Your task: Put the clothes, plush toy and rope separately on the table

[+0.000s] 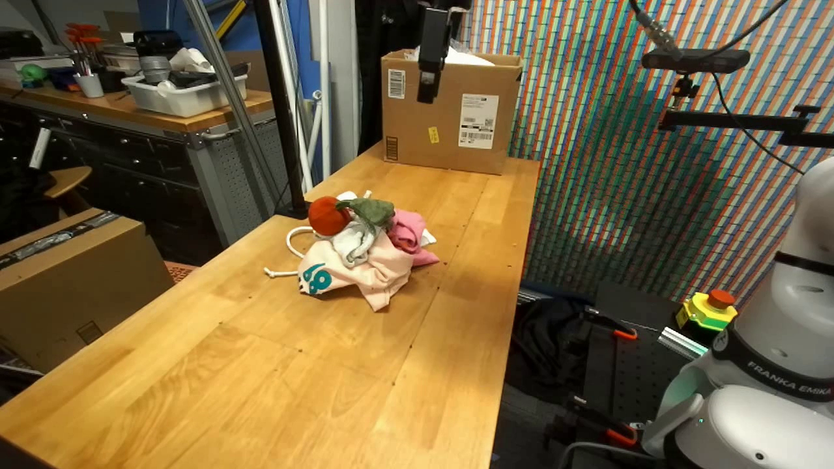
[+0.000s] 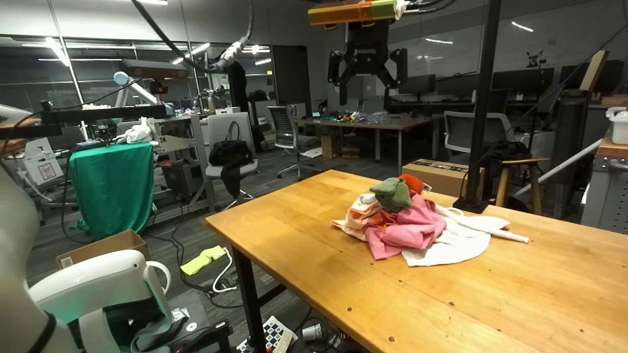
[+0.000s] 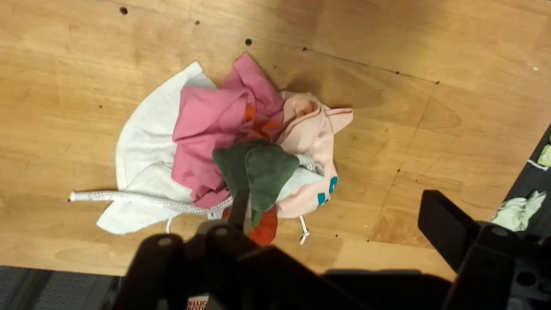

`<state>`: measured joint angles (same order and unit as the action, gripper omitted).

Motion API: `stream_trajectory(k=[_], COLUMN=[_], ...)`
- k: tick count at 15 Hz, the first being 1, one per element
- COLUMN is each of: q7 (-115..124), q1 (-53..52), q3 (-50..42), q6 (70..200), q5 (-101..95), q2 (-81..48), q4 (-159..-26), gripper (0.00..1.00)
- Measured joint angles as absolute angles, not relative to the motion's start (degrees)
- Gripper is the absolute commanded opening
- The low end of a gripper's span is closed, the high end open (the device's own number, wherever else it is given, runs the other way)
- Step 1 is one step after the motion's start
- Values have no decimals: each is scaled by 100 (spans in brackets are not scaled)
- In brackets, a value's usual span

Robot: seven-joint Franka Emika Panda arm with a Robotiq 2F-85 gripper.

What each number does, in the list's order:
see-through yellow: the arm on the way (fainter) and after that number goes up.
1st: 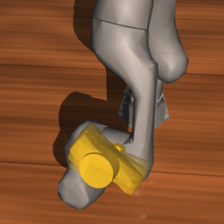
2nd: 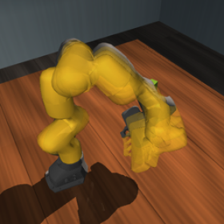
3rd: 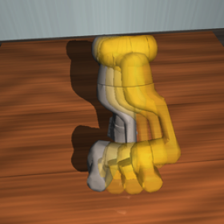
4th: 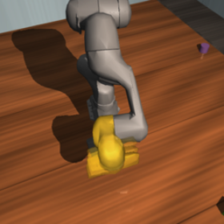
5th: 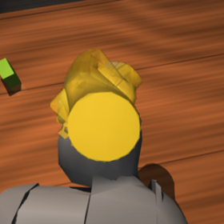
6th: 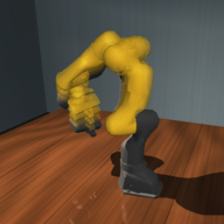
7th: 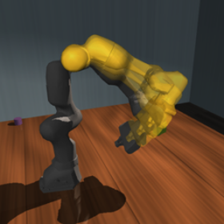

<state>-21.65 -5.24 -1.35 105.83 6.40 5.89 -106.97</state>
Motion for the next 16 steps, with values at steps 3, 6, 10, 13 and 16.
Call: stream_trajectory(k=[3, 6, 10, 13, 16], q7=[-2232, -2238, -2237, -2232, -2191], q1=[-523, -522, -522, -524, -529], q3=[-40, 67, 271, 421, 491], q6=[10934, 11566, 12222, 12470, 12577], q5=[646, 648, 638, 531, 268], q2=[31, -464, -1069, -1482, -1854], q4=[-10138, -9799, -9590, -9487, -9381], gripper=[100, 100, 100, 100, 100])
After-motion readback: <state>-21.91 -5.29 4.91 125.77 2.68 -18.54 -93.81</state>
